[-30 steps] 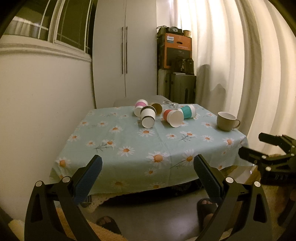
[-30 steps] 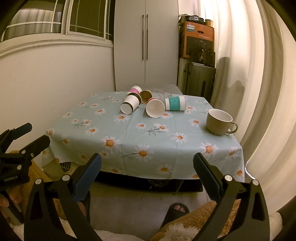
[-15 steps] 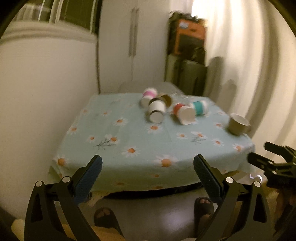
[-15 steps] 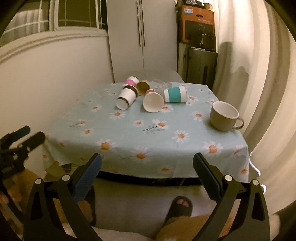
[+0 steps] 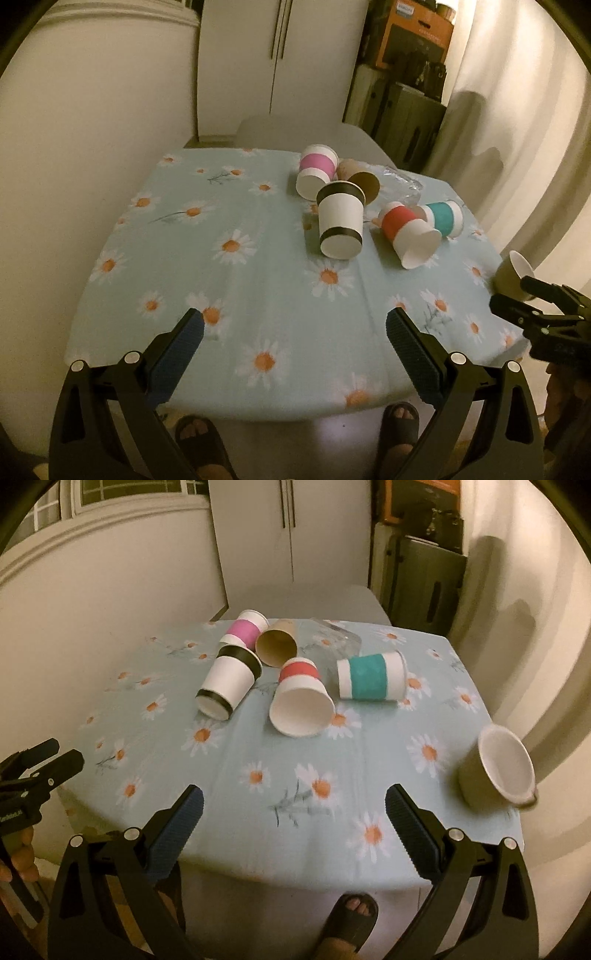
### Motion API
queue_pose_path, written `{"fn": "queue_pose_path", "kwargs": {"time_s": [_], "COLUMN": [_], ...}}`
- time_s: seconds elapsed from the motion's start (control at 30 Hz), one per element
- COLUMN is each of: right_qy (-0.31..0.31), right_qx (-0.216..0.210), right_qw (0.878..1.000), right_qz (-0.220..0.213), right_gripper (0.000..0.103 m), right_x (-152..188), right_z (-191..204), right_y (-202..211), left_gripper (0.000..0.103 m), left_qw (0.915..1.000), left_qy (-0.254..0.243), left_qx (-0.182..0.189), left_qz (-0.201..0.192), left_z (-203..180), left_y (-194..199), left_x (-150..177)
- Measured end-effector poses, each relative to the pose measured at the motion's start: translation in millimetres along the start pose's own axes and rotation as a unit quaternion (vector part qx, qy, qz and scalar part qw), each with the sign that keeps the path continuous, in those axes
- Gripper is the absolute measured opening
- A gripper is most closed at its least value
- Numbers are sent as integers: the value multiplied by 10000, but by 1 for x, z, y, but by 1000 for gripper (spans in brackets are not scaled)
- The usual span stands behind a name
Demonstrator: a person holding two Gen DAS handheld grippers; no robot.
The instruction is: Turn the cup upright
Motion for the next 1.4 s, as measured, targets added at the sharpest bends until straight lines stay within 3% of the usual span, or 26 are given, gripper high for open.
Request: {"fn": "queue_pose_path", "kwargs": {"time_s": [0.23, 0.43, 0.8, 0.87, 0.93, 1.0, 1.4], "right_qy": [192, 92, 162, 189, 238, 222, 124], "right_qx": [-15, -317, -645, -689, -692, -722, -809], "right_qw": [9997, 9985, 9966, 9962, 9960, 9958, 9955], "right_qz": [171, 432, 492, 491, 509, 524, 471], "right_gripper": [98, 98, 98, 98, 98, 98, 98], "right_x": [-29, -31, -22, -22, -21, -21, -16], "right_z": [1, -7, -11, -11, -9, -9, -15], "right_y": [-40, -60, -62, -62, -64, -65, -57], "left_gripper": [96, 96, 95, 92, 72, 65, 61], "left_qw": [9978, 9929, 9819, 9818, 9818, 9799, 9797], "left_qy": [-96, -42, -133, -162, -115, -42, 5], "left_qx": [214, 508, 510, 426, 290, 313, 359], "left_qz": [625, 1074, 1821, 1845, 1872, 1970, 1972], "left_z": [-2, -12, -20, -22, -20, -19, -22], "left_y": [-70, -122, -194, -200, -206, -212, -190], "left_x": [-52, -88, -110, -111, -111, -110, -109]}}
Point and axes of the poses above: each gripper's, at about its wrist camera, not at the fingertips, and y roughly against the way its jaws point, z to its left, x to its underside, the point moved 1 cm from there along -y, roughly the way its jaws point, and after that the axes turned 7 degrees about x, right-handed, at the moved point
